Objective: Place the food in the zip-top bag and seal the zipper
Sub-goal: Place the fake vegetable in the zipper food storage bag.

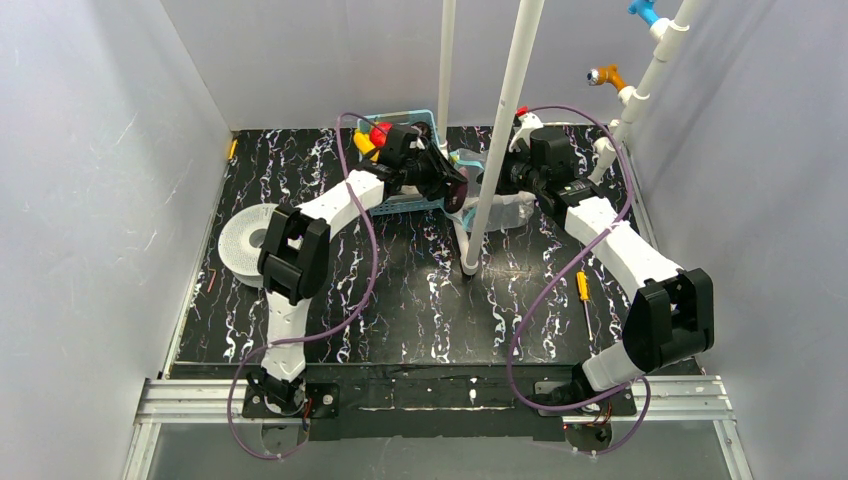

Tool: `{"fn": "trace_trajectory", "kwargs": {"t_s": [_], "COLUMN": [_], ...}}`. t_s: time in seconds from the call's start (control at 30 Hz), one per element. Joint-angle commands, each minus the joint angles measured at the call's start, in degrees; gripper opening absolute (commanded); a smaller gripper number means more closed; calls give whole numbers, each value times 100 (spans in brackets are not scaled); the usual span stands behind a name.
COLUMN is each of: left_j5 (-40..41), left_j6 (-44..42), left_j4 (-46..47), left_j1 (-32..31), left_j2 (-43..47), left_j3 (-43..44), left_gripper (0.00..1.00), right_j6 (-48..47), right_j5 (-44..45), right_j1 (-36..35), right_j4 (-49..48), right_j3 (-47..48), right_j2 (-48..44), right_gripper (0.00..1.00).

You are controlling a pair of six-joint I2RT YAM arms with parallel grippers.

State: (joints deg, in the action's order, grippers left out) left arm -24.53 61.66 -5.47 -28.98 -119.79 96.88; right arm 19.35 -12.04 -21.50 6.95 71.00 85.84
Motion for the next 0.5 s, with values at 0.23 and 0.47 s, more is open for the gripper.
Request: {"fn": "trace_trajectory", "kwargs": {"t_s": [0.23, 0.47], "left_j5": [2579, 2501], "left_j6": [-552, -725], "left_j4": [737, 380], "left_j1": [-448, -569], "left_j2": [589, 368], "left_j3": [-474, -88], "left_gripper": [0, 0], "right_j6": [32, -79], "right_j5": [-242, -190], "right_j1": [-30, -30], "right_j4": [-328, -207], "right_j3": [7, 58], "right_j2": [-217, -209], "right_gripper": [1, 1]}}
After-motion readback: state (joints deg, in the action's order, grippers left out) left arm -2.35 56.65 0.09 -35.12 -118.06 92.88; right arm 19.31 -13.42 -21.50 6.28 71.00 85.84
